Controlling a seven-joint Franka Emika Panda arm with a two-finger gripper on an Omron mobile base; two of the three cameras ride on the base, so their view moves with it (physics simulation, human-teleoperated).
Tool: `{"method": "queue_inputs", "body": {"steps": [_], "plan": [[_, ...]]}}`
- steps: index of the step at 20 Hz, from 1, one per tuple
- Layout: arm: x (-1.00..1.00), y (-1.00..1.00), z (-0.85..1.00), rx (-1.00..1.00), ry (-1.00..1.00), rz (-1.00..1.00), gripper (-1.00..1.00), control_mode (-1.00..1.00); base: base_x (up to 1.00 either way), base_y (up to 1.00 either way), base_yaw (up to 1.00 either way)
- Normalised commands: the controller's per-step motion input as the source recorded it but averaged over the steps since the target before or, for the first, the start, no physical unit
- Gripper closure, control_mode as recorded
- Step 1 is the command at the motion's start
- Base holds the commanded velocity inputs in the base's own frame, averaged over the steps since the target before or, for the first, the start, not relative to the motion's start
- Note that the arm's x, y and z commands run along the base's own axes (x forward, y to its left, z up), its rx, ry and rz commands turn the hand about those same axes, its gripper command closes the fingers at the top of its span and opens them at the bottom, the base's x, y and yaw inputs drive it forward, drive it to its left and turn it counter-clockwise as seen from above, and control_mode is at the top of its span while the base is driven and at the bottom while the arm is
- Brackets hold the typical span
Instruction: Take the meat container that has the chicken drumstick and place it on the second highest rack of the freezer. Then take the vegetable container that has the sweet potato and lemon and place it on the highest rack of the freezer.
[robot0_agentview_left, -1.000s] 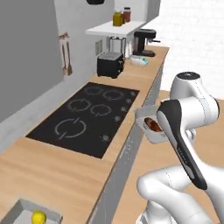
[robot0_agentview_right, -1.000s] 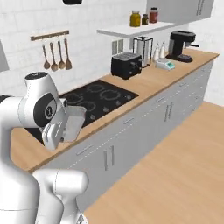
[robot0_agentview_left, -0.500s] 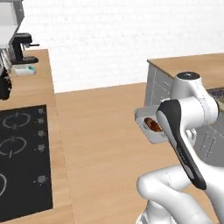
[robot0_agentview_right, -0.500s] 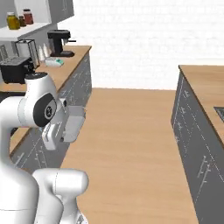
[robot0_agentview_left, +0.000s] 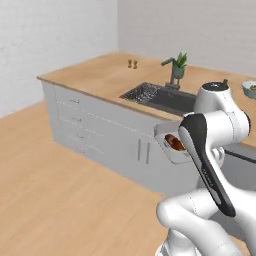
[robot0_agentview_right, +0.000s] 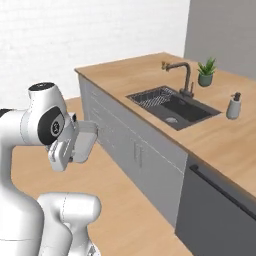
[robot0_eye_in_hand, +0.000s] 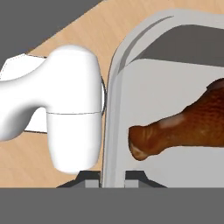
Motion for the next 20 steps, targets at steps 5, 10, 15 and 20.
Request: {"method": "queue_inputs", "body": {"steps": [5,10,15,20], "plan": [[0.0,0.0,0.0,0.0,0.0,0.0,1.0,1.0,0.0,0.04,-0.99],[0.0,0.0,0.0,0.0,0.0,0.0,1.0,1.0,0.0,0.12,-0.96],[0.0,0.0,0.0,0.0,0.0,0.0,1.0,1.0,0.0,0.16,-0.95],[0.0,0.0,0.0,0.0,0.0,0.0,1.0,1.0,0.0,0.2,-0.94]]}}
